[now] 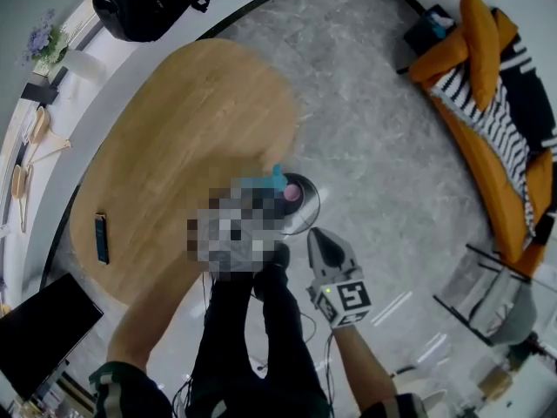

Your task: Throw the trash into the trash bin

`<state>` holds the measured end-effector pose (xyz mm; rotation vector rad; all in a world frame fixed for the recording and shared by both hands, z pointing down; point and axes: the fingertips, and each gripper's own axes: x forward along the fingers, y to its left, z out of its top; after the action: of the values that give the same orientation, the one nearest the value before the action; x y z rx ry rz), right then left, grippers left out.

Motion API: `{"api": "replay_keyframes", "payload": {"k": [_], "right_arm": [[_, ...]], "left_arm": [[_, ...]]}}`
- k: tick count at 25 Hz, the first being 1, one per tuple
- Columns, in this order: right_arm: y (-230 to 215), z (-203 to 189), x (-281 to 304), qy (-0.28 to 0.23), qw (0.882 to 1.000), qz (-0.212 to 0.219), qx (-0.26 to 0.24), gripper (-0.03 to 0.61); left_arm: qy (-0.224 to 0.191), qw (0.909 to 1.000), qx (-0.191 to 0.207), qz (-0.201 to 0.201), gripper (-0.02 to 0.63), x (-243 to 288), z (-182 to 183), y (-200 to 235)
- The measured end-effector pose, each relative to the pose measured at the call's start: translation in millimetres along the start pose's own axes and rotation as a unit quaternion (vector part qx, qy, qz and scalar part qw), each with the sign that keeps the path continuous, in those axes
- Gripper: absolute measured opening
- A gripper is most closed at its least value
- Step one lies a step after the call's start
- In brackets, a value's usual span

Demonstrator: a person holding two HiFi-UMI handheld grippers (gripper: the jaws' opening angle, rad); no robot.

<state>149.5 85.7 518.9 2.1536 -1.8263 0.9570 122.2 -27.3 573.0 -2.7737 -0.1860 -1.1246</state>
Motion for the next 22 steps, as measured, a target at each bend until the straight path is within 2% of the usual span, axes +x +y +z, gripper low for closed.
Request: {"api": "replay_keyframes", "payload": {"k": [5,8,14,22], "right_arm": [[-9,-13,-17,0.011,1.000,-0.007,0.028,0.000],[-24,-26,-20,0.007,0.999,-0.018,0.026,0.000],[-49,-50,-25,0.013,0.998,-0.029,0.054,0.000],[-81,-91,-11,0.013,0.997,-0.050,0.055,0.000]], "left_arm": [[-0.005,0.9983,-0.052,-0.026,0.005,20,0,-37],[0.001,0.9963,-0.082,-0.027,0.005,40,-12,-51],[0.030,0.9913,-0.124,-0.031,0.005,91,-43,-80],[0.083,0.9680,-0.235,-0.028,0.005,158,-106,-99]]}}
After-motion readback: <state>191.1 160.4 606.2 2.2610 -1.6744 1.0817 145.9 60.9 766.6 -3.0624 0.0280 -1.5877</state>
